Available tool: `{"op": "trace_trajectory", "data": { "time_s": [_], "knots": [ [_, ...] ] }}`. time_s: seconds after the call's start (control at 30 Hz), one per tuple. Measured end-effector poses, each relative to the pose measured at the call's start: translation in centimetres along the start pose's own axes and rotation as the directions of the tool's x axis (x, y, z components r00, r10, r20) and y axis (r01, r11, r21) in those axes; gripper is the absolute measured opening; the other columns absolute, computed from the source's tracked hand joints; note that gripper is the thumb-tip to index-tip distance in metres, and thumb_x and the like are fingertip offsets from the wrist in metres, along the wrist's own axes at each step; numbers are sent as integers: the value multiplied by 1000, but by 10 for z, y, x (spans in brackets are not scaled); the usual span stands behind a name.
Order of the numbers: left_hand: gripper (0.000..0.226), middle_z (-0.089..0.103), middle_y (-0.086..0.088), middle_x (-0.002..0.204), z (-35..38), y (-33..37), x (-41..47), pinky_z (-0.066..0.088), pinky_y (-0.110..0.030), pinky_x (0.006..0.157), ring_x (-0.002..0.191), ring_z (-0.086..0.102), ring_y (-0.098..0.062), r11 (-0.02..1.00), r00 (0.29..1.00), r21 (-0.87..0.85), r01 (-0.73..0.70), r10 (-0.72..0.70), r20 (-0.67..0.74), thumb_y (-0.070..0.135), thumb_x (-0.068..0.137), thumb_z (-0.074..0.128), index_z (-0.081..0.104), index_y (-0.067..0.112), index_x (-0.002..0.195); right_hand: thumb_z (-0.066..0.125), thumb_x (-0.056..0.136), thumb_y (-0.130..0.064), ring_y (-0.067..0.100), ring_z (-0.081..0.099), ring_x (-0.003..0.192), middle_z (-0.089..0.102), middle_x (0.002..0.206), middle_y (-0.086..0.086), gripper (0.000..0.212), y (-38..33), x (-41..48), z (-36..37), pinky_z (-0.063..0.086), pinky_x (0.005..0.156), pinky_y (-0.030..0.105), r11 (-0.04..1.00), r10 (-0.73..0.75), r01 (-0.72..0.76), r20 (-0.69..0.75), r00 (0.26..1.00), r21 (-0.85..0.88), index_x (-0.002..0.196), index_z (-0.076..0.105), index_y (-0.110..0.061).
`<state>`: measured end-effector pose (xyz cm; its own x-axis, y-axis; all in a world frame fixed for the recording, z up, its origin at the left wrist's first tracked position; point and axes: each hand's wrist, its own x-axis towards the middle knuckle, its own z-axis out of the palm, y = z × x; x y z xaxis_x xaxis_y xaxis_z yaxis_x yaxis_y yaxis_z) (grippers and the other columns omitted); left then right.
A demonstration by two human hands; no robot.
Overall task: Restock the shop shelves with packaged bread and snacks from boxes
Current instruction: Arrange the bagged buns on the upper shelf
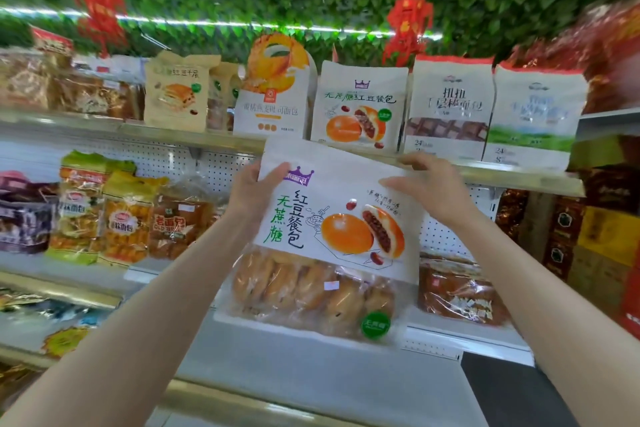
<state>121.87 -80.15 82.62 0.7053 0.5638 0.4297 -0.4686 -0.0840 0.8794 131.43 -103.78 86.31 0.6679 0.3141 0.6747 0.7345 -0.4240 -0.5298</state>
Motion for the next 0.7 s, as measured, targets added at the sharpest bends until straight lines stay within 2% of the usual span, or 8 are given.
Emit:
{"op": "trace_trajectory", "data": {
  "time_s": [0.07,0.13,0.17,0.23,0.3,0.5,0.6,0.7],
  "knots": [
    [8,73,2,76,1,9,6,52,-22,46,58,71,-11,999,999,-39,-25,24,-31,23,94,61,63,19,88,82,72,-34,7,44,120,47,132,-12,82,5,-2,-3,40,98,28,991,52,-47,-35,998,127,141,41,-19],
    [9,73,-1,77,2,17,12,52,-23,45,57,70,-11,998,997,-46,-33,30,-68,24,94,63,63,18,88,82,63,-44,14,48,125,45,145,-4,106,14,-6,0,45,103,38,951,146,-131,-32,989,279,150,26,-20],
    [9,73,-1,77,5,21,15,52,-23,45,57,70,-11,998,996,-46,-43,40,-79,25,93,63,62,18,89,80,63,-46,15,51,122,48,145,-1,105,19,-7,1,48,99,37,926,176,-158,-22,984,342,150,26,-20],
    [11,72,-2,78,9,28,21,52,-24,45,57,70,-11,996,995,-65,-64,59,-85,26,93,64,62,15,94,76,75,-37,11,54,113,53,140,0,83,21,-9,5,48,87,25,894,205,-192,10,979,405,145,35,-18],
    [16,73,-4,82,13,35,27,54,-27,47,59,71,-14,992,994,-105,-76,68,-81,27,93,64,62,13,101,72,84,-34,12,56,109,57,135,-1,64,25,-8,8,44,84,25,883,228,-209,5,974,419,140,45,-17],
    [15,74,-7,87,16,46,50,59,-33,54,64,72,-18,981,995,-174,-82,70,-74,26,92,65,64,16,102,69,84,-42,9,53,109,56,119,-12,63,15,16,9,36,92,28,818,236,-177,-39,971,548,138,44,-23],
    [11,74,-8,88,13,45,67,59,-34,55,63,72,-17,973,995,-218,-82,66,-81,25,91,66,64,16,96,68,87,-32,-3,59,91,63,107,-15,40,10,34,14,44,80,19,820,225,-148,-73,972,552,124,54,-20],
    [17,73,-8,90,5,44,87,56,-28,50,62,71,-14,967,994,-232,-102,89,-65,25,92,66,64,12,103,67,89,-24,7,66,92,71,104,-4,30,6,54,28,49,73,19,837,258,-141,-153,954,529,117,63,-14]
  ]
}}
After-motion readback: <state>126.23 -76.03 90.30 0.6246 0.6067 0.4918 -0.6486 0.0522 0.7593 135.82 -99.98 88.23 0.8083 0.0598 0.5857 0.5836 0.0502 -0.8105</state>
